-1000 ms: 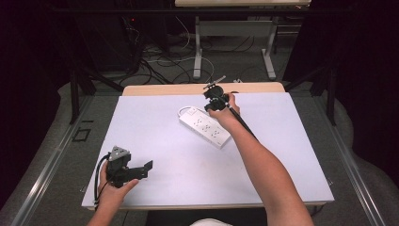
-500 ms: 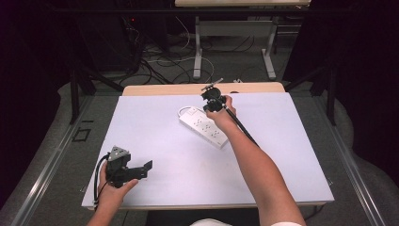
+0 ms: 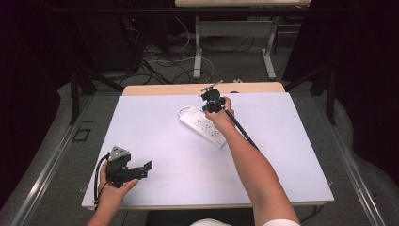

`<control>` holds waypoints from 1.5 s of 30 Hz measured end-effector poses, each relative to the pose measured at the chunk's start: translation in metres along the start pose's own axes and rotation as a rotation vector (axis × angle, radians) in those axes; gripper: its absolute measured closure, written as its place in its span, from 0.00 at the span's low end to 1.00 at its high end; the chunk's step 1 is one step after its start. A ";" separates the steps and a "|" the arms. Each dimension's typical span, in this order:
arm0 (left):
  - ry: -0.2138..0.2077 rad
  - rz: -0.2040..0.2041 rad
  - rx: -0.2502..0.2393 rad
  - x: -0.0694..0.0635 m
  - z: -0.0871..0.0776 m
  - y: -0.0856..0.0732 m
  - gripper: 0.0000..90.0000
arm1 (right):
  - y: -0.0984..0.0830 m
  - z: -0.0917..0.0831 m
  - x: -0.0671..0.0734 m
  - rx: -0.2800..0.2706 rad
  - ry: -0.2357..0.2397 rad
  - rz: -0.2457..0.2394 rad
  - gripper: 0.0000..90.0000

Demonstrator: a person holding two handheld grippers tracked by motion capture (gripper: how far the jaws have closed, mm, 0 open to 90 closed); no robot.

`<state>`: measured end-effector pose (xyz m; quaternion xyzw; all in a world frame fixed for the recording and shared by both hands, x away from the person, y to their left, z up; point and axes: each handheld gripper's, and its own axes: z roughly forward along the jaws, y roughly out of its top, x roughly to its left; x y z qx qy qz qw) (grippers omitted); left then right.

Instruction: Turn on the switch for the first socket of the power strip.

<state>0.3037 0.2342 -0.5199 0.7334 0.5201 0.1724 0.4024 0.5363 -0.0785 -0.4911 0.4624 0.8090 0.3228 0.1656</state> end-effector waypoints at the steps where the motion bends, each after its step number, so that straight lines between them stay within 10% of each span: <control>1: 0.000 0.000 0.000 0.000 0.000 0.000 0.08 | 0.000 0.002 0.000 -0.007 0.012 0.008 1.00; 45: -0.005 0.003 -0.001 0.001 0.001 0.000 0.08 | -0.014 0.037 -0.002 0.007 0.009 0.049 1.00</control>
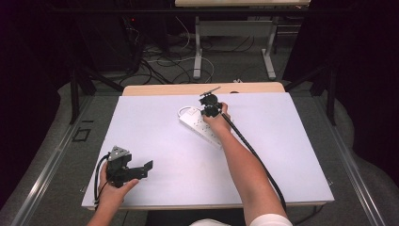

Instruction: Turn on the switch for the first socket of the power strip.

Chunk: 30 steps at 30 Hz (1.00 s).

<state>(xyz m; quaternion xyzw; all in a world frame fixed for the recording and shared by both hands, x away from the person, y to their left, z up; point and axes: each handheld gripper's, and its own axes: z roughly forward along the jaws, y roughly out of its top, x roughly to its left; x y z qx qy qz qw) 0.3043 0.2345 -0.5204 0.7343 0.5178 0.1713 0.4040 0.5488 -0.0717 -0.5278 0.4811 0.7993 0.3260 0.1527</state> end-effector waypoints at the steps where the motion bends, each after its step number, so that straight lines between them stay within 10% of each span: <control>1: 0.000 -0.002 0.000 0.000 0.000 0.000 0.08 | 0.000 0.000 0.000 0.005 -0.005 0.003 1.00; 30: -0.003 0.003 0.002 0.000 0.001 0.000 0.09 | -0.001 0.000 0.001 -0.002 -0.003 -0.017 1.00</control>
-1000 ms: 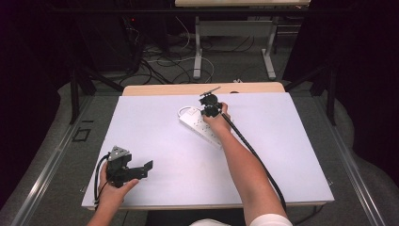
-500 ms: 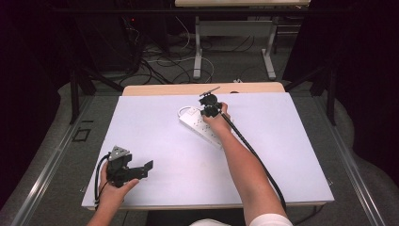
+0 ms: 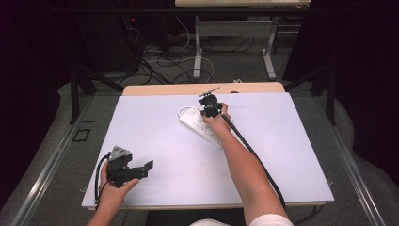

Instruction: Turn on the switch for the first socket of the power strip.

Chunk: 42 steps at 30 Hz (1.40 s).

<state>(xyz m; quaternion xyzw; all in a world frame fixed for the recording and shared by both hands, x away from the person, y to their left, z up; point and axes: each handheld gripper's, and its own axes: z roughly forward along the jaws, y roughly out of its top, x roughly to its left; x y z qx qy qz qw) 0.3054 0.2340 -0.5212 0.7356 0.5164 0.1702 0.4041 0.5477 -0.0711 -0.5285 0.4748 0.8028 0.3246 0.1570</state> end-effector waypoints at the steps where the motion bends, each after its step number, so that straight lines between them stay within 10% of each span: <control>1: 0.000 0.000 0.000 0.000 0.000 0.000 0.09 | 0.000 0.000 -0.001 -0.001 0.001 -0.002 1.00; 42: -0.001 -0.006 0.010 0.000 0.000 0.000 0.09 | -0.005 0.002 0.001 -0.042 0.004 0.001 0.95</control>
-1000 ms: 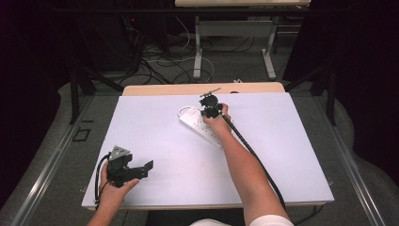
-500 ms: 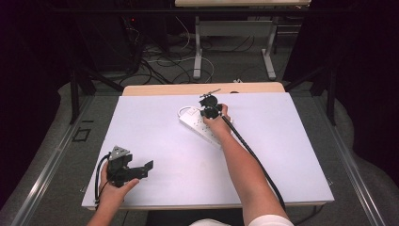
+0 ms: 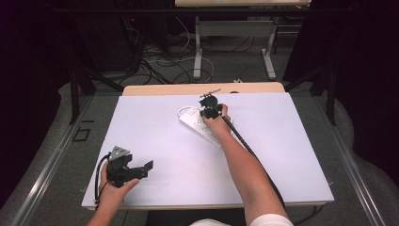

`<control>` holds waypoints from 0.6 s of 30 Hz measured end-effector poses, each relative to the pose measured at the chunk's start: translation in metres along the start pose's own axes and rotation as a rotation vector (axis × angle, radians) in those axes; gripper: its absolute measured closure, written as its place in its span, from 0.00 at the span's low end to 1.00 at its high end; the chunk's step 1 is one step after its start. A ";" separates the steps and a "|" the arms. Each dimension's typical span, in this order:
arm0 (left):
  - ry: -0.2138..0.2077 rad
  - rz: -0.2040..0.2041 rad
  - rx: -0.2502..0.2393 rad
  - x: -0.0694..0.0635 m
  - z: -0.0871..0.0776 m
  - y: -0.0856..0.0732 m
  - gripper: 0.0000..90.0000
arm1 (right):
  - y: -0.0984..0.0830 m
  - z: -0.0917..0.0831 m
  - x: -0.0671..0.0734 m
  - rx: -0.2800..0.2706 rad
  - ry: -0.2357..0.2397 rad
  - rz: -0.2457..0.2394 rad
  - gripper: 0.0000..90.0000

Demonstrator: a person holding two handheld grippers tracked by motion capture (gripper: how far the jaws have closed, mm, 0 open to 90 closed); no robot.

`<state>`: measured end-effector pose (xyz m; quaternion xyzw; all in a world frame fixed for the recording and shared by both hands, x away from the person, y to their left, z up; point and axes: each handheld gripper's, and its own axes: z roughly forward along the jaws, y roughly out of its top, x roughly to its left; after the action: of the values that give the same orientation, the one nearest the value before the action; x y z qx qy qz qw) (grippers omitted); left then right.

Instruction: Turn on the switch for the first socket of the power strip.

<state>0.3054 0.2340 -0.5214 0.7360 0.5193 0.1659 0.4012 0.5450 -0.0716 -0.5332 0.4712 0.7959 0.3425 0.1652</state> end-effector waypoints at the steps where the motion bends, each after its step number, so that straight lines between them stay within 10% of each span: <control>1: 0.002 -0.001 -0.008 0.000 0.001 0.000 0.09 | 0.000 0.000 0.000 0.000 0.000 0.000 0.95; 18: 0.002 0.005 -0.002 -0.001 0.001 0.000 0.09 | -0.002 -0.003 0.006 -0.001 0.011 -0.002 0.74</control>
<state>0.3056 0.2330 -0.5220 0.7368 0.5178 0.1683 0.4008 0.5387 -0.0680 -0.5319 0.4686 0.7969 0.3454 0.1616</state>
